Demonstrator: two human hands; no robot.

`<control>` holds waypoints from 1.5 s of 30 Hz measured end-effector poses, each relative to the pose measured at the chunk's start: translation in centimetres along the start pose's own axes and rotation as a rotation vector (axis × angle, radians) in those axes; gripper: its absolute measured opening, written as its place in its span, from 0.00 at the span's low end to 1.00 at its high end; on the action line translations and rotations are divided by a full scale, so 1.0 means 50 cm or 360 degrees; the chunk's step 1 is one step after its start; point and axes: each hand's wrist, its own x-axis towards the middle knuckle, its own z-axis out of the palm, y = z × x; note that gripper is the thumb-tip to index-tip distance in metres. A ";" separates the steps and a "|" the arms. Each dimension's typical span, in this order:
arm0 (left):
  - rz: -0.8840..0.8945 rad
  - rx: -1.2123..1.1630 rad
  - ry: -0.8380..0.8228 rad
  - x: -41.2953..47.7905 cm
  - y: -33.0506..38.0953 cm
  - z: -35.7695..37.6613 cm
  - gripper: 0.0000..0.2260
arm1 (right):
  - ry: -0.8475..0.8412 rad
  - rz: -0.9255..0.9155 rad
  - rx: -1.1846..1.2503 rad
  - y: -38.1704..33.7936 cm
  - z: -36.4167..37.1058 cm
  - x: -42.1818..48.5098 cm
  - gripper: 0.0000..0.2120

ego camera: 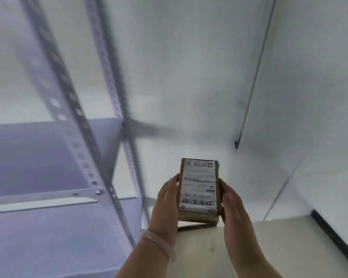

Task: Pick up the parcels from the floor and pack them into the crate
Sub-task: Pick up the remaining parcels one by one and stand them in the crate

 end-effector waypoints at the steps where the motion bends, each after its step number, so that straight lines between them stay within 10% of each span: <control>1: 0.0082 0.0004 -0.0003 -0.033 0.051 -0.003 0.17 | -0.0061 -0.0063 0.0007 -0.047 0.024 -0.008 0.16; 19: 0.0503 0.0067 0.0752 -0.534 0.442 -0.513 0.19 | -0.0963 -0.0206 0.0123 -0.352 0.642 -0.318 0.23; 34: 0.0518 -0.0049 0.1225 -0.975 0.543 -1.201 0.18 | -0.1533 0.0070 0.0015 -0.359 1.281 -0.757 0.15; 45: 0.0433 0.0029 0.1538 -0.943 0.584 -1.568 0.17 | -0.1892 0.0583 0.0286 -0.215 1.635 -0.749 0.20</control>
